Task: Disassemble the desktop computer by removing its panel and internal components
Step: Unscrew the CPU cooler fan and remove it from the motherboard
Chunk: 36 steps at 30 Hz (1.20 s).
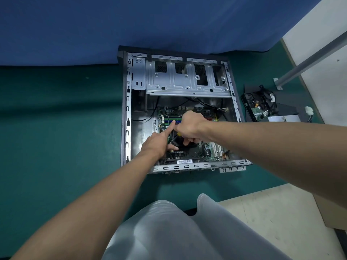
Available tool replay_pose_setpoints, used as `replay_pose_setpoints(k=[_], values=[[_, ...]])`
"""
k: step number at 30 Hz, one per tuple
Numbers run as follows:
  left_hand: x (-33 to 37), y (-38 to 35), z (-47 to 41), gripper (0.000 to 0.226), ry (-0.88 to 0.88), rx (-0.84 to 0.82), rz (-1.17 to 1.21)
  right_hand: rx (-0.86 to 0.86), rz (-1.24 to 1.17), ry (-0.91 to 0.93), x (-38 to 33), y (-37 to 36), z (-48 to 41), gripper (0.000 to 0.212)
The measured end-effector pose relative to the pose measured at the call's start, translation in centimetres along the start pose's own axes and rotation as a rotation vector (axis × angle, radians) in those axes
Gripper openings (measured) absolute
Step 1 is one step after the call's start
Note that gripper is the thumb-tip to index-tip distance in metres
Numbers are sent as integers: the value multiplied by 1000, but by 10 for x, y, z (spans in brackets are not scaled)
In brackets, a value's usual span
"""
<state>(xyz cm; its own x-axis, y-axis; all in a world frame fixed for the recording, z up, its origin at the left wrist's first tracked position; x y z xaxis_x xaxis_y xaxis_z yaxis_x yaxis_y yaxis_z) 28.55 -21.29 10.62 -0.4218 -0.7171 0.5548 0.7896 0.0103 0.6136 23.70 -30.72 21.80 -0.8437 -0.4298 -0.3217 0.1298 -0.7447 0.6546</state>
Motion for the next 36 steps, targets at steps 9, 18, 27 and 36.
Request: replay_pose_setpoints(k=[9, 18, 27, 36], values=[[1, 1, 1, 49, 19, 34, -14, -80, 993, 588, -20, -8, 18, 24], [-3, 0, 0, 39, 27, 28, -62, -75, 746, 548, -14, -7, 8, 28], [1, -1, -2, 78, 14, 4, -41, -225, 121, -55, -11, -2, 0, 27], [-1, 1, 3, 25, 56, 35, 56, 53, 1394, 867, -27, -6, 22, 26]])
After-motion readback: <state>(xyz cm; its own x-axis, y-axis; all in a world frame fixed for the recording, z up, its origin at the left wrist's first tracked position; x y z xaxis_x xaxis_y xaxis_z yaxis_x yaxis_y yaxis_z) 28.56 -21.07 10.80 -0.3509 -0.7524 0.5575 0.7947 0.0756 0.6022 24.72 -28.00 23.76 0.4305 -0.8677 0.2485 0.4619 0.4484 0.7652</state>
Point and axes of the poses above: each hand's wrist, its own z-axis away from the middle knuckle, its own y-axis out of the back of the hand, x = y × z, the point moved 3 cm from there along -z, towards the middle knuckle, and after that the axes turned 1 degree about y, right-handed, at the moved point
